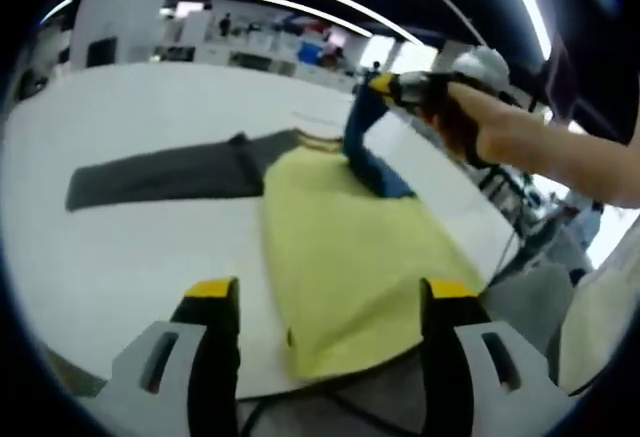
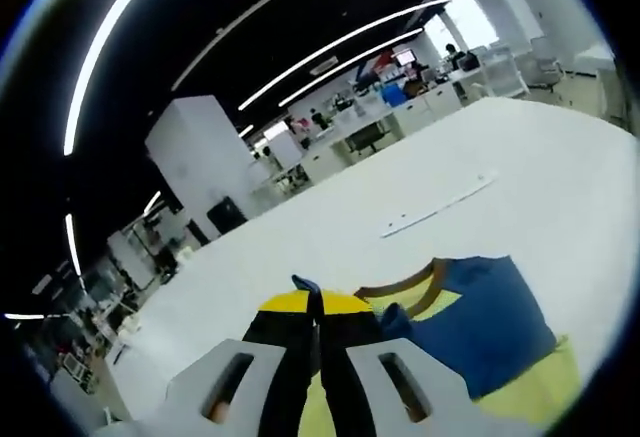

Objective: Fold the garment on the visible template until the final outline fits inside the template.

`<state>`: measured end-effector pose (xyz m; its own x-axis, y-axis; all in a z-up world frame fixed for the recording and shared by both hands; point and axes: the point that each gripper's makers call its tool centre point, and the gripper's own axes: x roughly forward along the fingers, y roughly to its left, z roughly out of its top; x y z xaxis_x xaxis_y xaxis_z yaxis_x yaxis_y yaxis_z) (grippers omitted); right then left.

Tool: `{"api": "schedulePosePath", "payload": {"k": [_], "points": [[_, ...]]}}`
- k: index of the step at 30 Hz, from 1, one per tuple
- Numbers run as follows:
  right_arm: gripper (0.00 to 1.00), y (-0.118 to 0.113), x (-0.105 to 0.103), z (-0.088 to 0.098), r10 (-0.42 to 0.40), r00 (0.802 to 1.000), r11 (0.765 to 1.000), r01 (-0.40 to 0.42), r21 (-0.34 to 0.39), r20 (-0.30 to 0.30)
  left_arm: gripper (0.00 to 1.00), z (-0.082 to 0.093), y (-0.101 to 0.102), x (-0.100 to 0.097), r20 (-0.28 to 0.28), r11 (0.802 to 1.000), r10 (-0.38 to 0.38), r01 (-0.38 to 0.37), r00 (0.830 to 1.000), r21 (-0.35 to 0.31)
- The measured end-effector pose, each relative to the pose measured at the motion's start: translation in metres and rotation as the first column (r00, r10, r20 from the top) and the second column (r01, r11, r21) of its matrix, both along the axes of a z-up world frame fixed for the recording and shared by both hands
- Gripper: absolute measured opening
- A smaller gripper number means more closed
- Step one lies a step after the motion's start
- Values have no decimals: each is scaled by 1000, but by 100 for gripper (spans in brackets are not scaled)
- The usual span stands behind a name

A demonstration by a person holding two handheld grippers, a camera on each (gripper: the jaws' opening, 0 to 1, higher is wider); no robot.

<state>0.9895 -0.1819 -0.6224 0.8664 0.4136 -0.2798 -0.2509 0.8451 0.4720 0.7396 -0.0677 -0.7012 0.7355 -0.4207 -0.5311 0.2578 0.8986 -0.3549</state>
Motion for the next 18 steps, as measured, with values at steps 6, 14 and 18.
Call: {"api": "schedulePosePath", "payload": {"k": [6,14,18], "points": [[1,12,2,-29,15,999,999,-17,-32,-47,70,1,1,1,1,1000,9,-9,1000,-5],[1,31,-8,-53,54,994,994,-63,-86,-95,69,0,4,2,-5,1000,16,-16,1000,-8],[2,42,-17,-57,77,988,995,-84,-48,-131,69,-1,5,2,-7,1000,17,-17,1000,-7]]}}
